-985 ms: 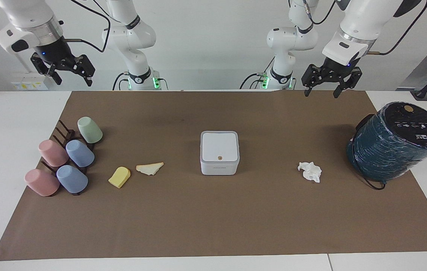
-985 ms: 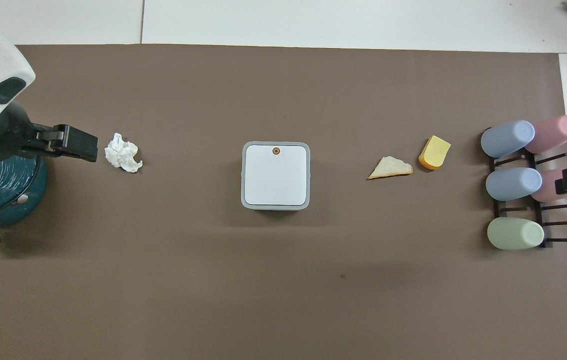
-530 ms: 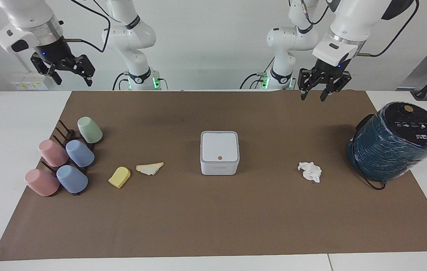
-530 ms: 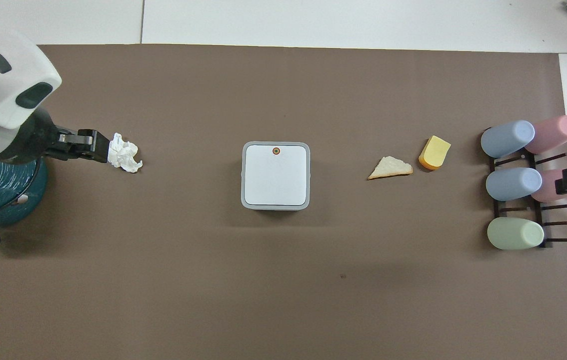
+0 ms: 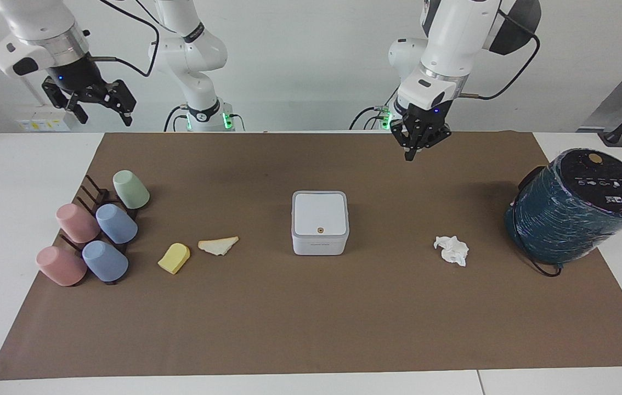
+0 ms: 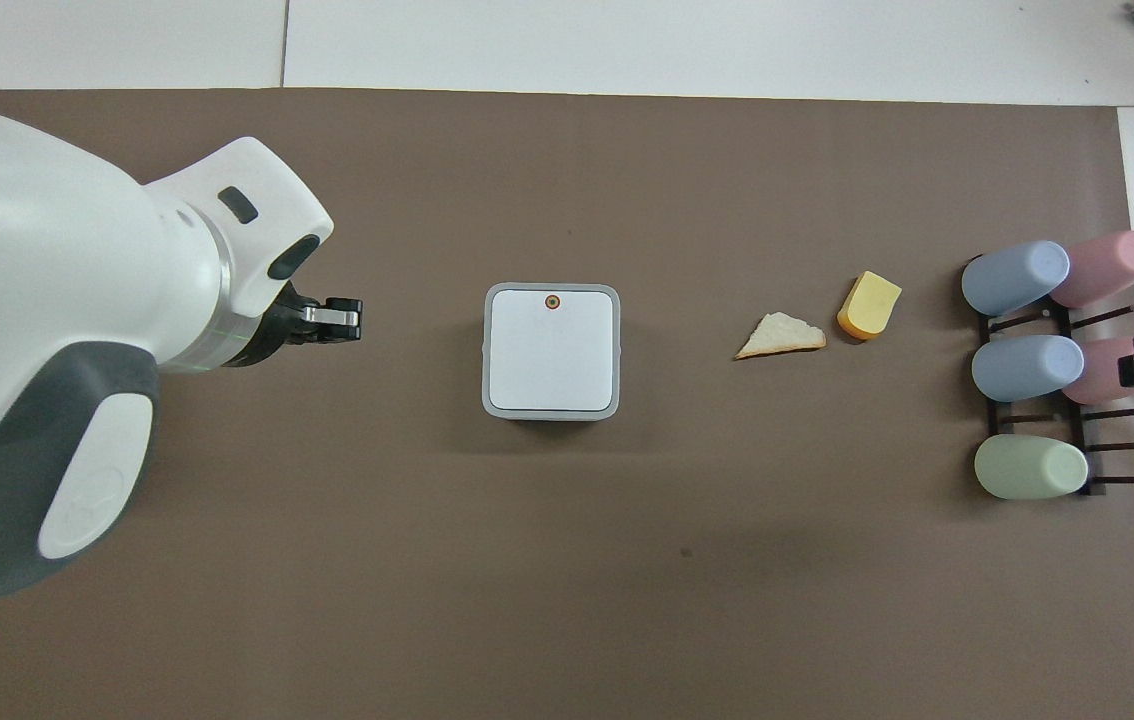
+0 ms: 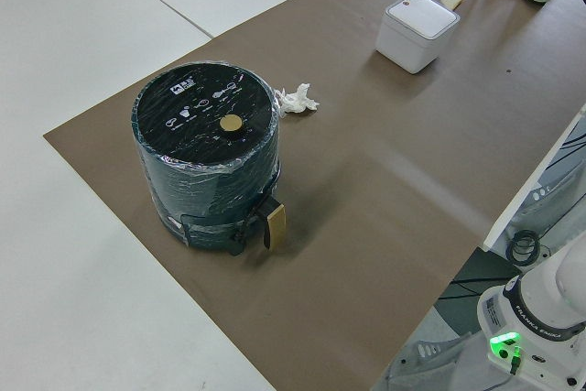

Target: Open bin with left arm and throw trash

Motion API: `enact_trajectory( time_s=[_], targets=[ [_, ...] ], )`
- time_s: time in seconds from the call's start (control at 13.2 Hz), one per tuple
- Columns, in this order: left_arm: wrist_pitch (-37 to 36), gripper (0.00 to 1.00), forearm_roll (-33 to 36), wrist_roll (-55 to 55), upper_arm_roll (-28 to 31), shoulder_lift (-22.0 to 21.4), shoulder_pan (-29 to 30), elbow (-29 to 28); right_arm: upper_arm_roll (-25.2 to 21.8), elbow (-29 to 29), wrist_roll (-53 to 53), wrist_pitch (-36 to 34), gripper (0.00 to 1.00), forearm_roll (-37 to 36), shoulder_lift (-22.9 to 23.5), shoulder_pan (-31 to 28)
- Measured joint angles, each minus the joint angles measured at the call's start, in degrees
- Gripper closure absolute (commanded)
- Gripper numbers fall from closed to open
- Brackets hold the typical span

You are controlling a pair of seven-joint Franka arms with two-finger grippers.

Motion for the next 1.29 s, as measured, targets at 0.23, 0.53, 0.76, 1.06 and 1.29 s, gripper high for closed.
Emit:
enact_trajectory(
  time_s=[0.23, 0.53, 0.76, 1.06, 1.29],
  targets=[
    [5.51, 1.0, 0.0, -4.42, -0.03, 1.36, -2.62, -2.1, 0.25, -4.09, 0.01, 10.38, 0.0, 0.03, -0.01, 0.44],
    [15.52, 1.0, 0.0, -10.98, -0.09, 7.44, -6.38, -3.13, 0.42, -12.53, 6.79, 24.36, 0.0, 0.05, 1.9, 4.14],
    [22.13, 1.0, -0.02, -13.68, -0.1, 10.97, -7.04, -3.15, 0.5, -15.89, 8.67, 31.97, 0.0, 0.04, 6.3, 7.03],
    [26.82, 1.0, -0.2, -15.45, -0.09, 13.13, -7.93, -3.2, 0.6, -16.71, -0.49, 38.6, 0.0, 0.1, 13.18, 10.36],
    [30.67, 1.0, -0.21, -17.26, -0.09, 16.17, -9.51, -3.22, 0.59, -19.19, -14.34, 42.93, 0.0, 1.67, 15.55, 10.82]
  ],
)
